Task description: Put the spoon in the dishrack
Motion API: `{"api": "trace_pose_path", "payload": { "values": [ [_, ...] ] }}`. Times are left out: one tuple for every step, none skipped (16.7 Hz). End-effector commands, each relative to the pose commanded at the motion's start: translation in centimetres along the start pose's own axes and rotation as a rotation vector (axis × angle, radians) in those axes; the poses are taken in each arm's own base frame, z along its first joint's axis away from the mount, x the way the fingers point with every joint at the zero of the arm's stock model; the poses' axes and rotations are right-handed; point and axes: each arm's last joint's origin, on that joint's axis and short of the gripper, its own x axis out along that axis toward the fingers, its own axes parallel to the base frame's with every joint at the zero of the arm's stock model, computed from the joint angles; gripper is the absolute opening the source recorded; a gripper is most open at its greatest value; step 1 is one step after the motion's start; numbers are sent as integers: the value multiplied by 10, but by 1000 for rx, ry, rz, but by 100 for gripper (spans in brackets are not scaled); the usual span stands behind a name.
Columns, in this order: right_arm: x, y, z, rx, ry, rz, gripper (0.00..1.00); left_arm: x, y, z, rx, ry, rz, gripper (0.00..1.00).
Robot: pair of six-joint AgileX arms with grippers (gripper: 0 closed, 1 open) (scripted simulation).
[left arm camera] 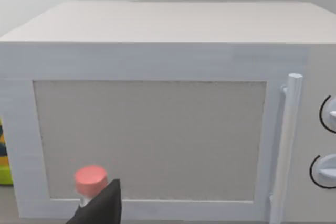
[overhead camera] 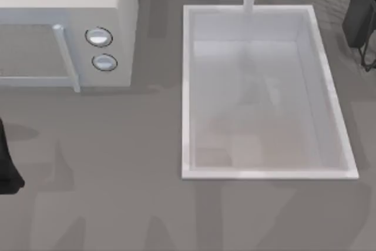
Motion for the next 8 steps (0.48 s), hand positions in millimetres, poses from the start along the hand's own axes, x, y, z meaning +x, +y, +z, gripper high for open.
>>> {"api": "trace_pose_path", "payload": {
  "values": [
    [0,0,0,0,0,0,90,0,0,0,0,0,0,100],
    [0,0,0,0,0,0,98,0,0,0,0,0,0,100],
    [0,0,0,0,0,0,100,0,0,0,0,0,0,100],
    [0,0,0,0,0,0,100,0,0,0,0,0,0,100],
    [0,0,0,0,0,0,100,0,0,0,0,0,0,100],
    [0,0,0,0,0,0,100,0,0,0,0,0,0,100],
    [0,0,0,0,0,0,100,0,0,0,0,0,0,100],
    [0,0,0,0,0,0,100,0,0,0,0,0,0,100]
  ]
}}
